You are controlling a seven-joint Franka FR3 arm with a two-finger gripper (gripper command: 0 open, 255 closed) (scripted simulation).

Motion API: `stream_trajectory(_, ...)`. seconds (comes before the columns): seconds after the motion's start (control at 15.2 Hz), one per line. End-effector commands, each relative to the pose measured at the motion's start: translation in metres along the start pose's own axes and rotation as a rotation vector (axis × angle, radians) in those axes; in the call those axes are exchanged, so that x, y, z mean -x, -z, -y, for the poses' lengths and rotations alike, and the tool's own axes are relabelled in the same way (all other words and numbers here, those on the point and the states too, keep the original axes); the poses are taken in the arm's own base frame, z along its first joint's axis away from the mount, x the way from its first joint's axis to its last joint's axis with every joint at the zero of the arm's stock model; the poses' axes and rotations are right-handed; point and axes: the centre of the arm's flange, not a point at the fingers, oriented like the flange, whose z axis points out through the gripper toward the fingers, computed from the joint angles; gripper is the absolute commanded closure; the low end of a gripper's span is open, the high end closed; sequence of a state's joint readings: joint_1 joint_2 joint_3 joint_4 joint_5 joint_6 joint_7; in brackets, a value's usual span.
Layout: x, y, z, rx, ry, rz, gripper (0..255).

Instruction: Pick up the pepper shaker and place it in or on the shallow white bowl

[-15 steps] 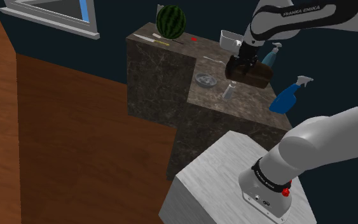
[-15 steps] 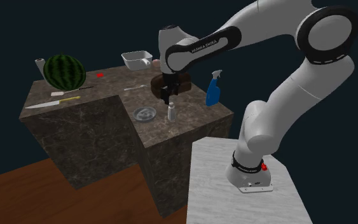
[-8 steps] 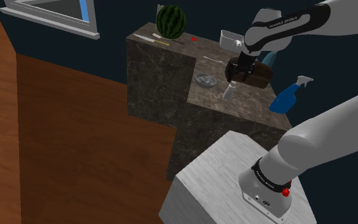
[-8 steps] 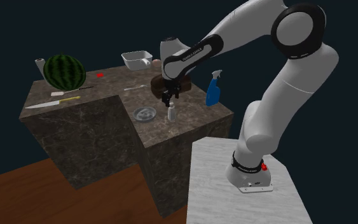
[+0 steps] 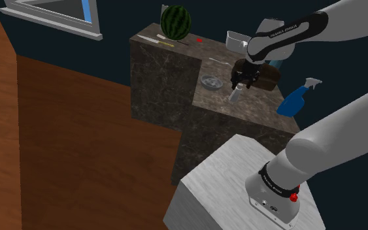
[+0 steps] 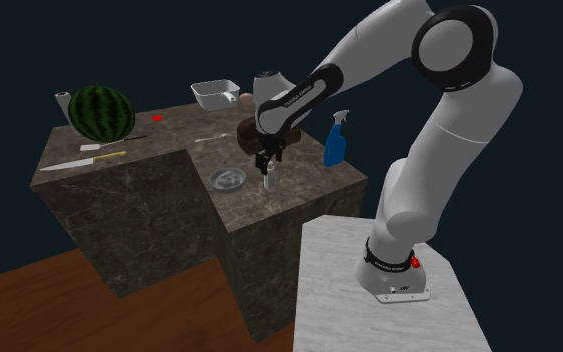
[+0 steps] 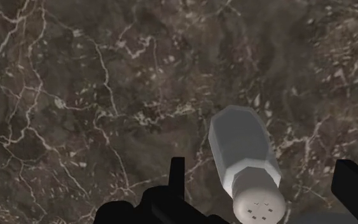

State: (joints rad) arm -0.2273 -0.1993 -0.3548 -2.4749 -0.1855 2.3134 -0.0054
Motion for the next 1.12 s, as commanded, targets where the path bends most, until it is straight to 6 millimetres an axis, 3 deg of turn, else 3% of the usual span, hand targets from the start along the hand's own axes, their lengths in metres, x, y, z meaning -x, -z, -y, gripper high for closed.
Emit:
stream_trajectory(0.0, 0.000, -0.001, 0.000, 0.000, 0.000, 0.000, 0)
stream_trajectory(0.26, 0.000, -0.001, 0.000, 0.000, 0.000, 0.000, 0)
stream_trajectory(0.33, 0.000, -0.001, 0.000, 0.000, 0.000, 0.000, 255)
stream_trajectory(0.92, 0.000, -0.001, 0.000, 0.000, 0.000, 0.000, 255)
stream_trajectory(1.06, -0.001, 0.010, -0.001, 0.000, 0.000, 0.000, 255)
